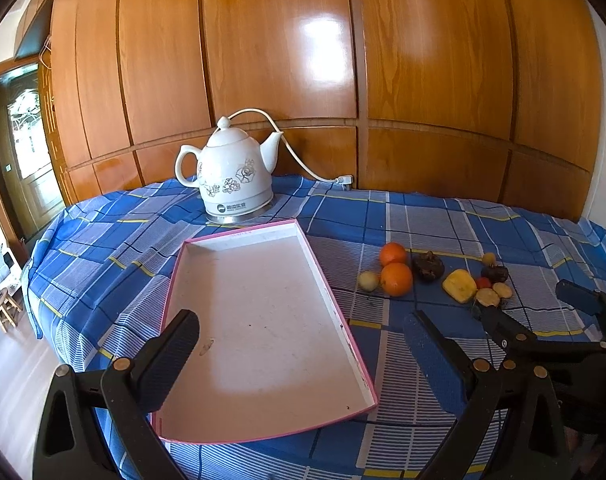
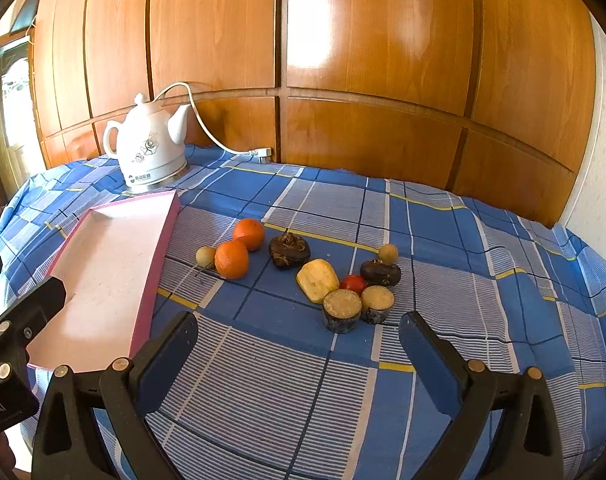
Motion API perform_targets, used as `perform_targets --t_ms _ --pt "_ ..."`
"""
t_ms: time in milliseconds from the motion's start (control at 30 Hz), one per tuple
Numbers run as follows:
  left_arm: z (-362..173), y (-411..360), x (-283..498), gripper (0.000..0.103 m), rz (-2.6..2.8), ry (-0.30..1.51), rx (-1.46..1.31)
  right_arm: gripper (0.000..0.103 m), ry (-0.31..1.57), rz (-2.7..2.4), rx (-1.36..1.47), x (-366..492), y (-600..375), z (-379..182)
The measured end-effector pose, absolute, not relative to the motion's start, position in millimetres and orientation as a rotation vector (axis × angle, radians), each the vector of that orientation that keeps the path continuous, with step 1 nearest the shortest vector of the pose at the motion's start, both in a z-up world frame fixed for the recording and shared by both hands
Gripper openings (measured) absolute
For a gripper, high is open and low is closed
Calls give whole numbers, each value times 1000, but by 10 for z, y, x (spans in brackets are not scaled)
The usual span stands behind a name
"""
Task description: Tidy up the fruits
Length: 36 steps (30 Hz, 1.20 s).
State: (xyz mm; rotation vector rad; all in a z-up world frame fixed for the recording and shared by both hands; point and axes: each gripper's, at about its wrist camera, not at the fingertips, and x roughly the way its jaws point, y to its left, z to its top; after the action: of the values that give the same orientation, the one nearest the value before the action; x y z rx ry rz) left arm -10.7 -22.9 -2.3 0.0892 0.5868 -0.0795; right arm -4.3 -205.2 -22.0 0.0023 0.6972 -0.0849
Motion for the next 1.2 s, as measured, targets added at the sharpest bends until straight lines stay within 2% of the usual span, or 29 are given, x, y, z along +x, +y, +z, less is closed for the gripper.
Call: perform_targets --t_ms 700,1067,1200 --pt "-97 -265 -45 103 -136 642 73 102 704 -62 -4 39 -2153 -169" --pt "-176 -230 309 103 -300 778 -32 102 875 48 -62 571 -2824 -27" --pt "-119 -267 473 103 -347 780 -23 102 883 43 -81 688 -3048 -92"
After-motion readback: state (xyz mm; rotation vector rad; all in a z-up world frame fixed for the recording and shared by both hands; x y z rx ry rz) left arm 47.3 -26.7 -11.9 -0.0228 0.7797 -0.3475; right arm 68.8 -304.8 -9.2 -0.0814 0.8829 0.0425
